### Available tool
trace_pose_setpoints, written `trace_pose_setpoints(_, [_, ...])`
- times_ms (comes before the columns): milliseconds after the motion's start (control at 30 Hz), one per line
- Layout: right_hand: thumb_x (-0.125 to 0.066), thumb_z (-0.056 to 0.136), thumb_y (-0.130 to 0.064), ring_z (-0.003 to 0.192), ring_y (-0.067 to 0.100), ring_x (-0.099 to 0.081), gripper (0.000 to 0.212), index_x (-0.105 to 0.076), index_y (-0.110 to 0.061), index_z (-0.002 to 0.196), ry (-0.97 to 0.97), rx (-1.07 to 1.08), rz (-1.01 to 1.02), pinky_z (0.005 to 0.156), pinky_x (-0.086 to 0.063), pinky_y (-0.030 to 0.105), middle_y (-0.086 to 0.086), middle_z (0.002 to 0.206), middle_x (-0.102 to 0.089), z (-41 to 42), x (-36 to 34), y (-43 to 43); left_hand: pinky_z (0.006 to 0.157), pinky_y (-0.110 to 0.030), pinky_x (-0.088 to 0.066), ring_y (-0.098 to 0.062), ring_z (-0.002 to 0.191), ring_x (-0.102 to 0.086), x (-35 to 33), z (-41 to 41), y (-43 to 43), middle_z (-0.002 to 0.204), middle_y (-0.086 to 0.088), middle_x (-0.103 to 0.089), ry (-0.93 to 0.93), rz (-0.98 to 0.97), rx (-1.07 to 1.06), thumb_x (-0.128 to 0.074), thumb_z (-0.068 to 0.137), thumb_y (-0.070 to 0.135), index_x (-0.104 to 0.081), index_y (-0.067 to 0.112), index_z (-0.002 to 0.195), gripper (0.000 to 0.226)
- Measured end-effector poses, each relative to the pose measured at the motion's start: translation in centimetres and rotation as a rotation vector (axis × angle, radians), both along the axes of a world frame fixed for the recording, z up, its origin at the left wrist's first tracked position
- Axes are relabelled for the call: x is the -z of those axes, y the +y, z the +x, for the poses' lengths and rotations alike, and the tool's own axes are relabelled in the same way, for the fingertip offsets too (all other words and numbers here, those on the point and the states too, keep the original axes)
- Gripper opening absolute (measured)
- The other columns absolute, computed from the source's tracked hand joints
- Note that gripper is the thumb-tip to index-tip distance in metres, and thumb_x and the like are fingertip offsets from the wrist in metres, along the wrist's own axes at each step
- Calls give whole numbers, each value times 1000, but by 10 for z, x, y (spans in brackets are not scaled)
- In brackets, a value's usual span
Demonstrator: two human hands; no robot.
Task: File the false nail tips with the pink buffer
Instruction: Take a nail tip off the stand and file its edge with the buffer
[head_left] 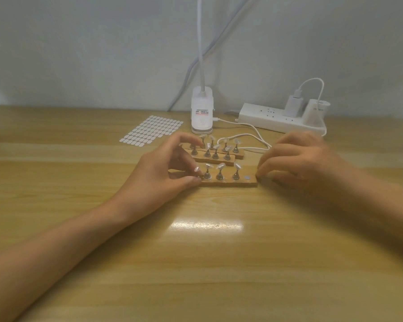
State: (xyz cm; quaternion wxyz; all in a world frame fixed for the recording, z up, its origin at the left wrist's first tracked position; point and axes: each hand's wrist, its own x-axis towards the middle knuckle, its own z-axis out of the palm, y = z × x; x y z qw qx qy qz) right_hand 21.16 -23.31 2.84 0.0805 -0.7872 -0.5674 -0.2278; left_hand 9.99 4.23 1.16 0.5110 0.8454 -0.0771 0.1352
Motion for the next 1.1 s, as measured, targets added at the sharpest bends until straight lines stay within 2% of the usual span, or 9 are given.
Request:
trace_pose_setpoints(100, [-59,96,-28,90,23,-66,22,-76,-21,84,-141,-38,-10,81,-45,39,-8,94,-73,-1,-2,2,72,-13,-52,-6,91,-72,-1,0,-1,85,3,-72,5,-16,-4,-78,82,0,-55,27,122,54])
trace_pose_setpoints(200, [-72,91,-20,80,24,-63,13,-74,-18,78,-181,-32,61,74,-47,34,-3,88,-72,0,-1,3,73,-14,-53,-6,91,-73,-1,0,-1,86,3,-72,7,-11,-4,-79,82,1,-54,26,123,54])
trace_pose_setpoints(267, [-78,88,-16,74,14,-55,12,-73,-22,79,158,18,248,71,-43,25,-4,83,-67,-2,-1,4,74,-15,-54,-5,91,-73,-1,0,-2,86,4,-72,7,-5,-5,-79,82,1,-54,27,123,54])
trace_pose_setpoints(333, [-79,82,-31,64,2,-47,10,-72,-33,77,584,99,456,63,-37,11,-14,71,-58,-6,0,10,74,-16,-54,-6,91,-73,-1,0,-2,86,5,-73,7,-7,-9,-79,82,3,-54,27,123,54])
trace_pose_setpoints(400, [-82,81,-30,57,-2,-45,10,-73,-30,76,736,145,515,57,-35,5,-23,63,-56,-10,5,18,74,-16,-54,-7,91,-73,-1,0,-2,85,4,-73,4,-12,-13,-80,81,5,-55,26,124,54])
trace_pose_setpoints(500, [-82,83,-15,67,-6,-50,12,-74,-24,79,693,174,431,63,-37,6,-33,68,-61,-19,7,31,73,-12,-52,-8,91,-73,-1,0,-3,84,4,-73,-8,0,-13,-80,82,6,-55,25,123,51])
trace_pose_setpoints(700, [-82,81,-2,75,-9,-60,19,-72,-15,91,733,175,414,65,-38,6,-17,83,-71,-18,7,35,73,-13,-53,-7,91,-72,1,1,-1,84,4,-73,-17,0,-28,-79,83,5,-56,26,121,49])
trace_pose_setpoints(967, [-81,80,-26,96,0,-55,42,-64,-43,114,652,240,282,70,-43,10,-21,101,-66,-10,-9,22,74,-10,-52,0,90,-72,3,1,-2,85,7,-73,-45,52,-78,-81,82,7,-58,28,117,47])
trace_pose_setpoints(1100, [-78,85,-28,91,1,-57,28,-63,-34,108,563,433,131,68,-38,4,-7,105,-59,14,-27,-2,78,-18,-57,2,92,-69,2,3,-4,84,6,-72,-63,96,-101,-79,83,6,-59,29,115,44])
